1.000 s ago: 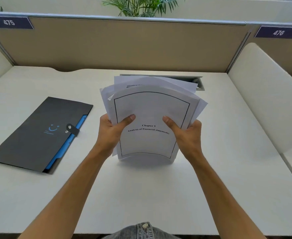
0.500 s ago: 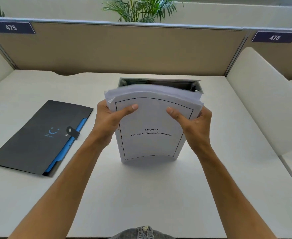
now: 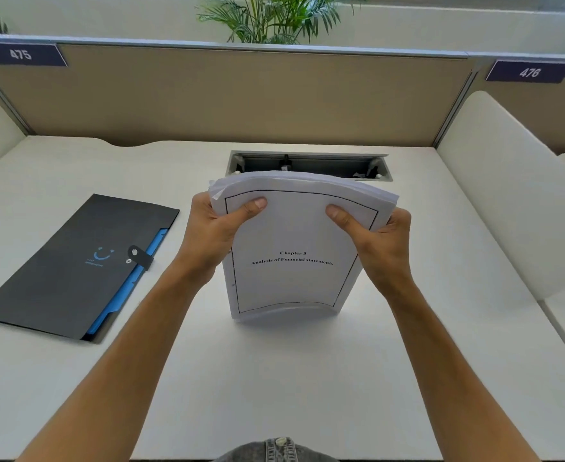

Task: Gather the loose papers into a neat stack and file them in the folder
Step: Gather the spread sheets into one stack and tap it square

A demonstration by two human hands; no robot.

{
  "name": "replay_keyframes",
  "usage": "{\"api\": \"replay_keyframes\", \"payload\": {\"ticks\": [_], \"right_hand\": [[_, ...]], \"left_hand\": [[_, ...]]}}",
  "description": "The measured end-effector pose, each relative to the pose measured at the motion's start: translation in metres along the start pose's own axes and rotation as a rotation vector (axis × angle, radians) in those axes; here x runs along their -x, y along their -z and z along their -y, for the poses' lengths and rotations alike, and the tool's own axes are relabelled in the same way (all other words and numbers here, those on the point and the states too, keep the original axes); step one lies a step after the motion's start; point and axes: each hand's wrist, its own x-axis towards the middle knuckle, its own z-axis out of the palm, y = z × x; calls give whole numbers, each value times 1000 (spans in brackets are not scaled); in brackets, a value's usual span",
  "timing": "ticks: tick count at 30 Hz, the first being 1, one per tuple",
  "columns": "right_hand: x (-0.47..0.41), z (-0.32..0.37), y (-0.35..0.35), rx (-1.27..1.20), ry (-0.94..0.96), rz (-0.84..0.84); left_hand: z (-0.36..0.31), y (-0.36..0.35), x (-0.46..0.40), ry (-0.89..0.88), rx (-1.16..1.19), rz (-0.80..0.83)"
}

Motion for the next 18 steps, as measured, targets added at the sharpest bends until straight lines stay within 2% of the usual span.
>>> {"api": "replay_keyframes", "payload": {"ticks": [7,18], "right_hand": [[10,-16,-2,8,-88,2],[16,-34,-1,6,-140,12]], "left_hand": [[9,1,6,86,4,-38],[26,-3,11,87,-36,-38]]}}
